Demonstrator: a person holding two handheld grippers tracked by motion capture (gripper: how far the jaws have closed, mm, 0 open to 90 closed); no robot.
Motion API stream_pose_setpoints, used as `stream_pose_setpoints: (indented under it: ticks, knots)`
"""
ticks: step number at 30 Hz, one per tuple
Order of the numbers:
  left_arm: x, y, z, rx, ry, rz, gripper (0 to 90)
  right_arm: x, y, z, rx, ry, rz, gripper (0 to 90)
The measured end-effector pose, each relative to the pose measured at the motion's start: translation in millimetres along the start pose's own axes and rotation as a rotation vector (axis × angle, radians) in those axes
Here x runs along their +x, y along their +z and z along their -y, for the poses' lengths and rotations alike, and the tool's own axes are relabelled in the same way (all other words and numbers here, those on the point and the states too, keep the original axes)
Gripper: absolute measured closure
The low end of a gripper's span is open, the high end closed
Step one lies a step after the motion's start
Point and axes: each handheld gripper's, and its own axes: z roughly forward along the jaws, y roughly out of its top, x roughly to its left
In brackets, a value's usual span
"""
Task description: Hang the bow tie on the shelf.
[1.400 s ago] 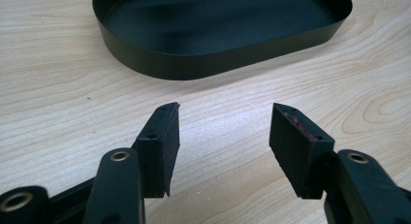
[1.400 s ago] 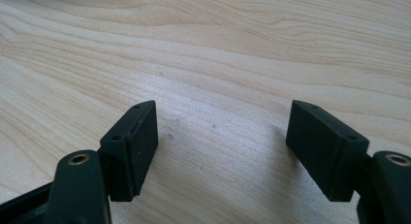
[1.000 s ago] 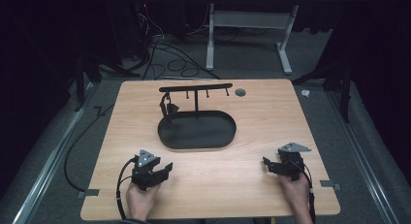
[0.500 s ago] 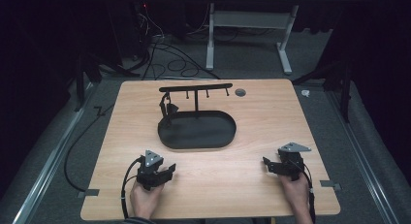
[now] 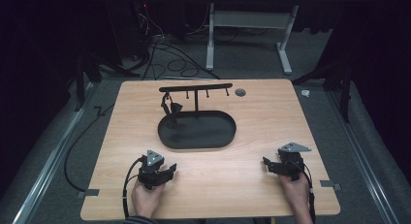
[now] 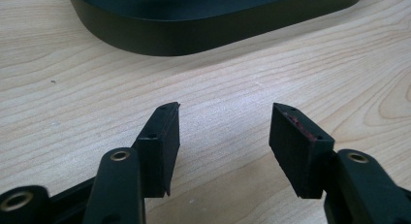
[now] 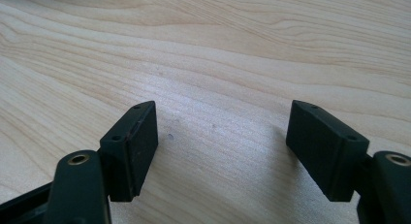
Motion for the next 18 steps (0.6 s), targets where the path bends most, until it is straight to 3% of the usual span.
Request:
stream_pose_setpoints:
  ticks: [18]
  knots:
    - [-1.3, 9.4, 4.1, -0.003, 0.033, -0.054, 44.6, 0.3, -0.2, 0.0, 0.002, 0.001, 0.000, 28.4]
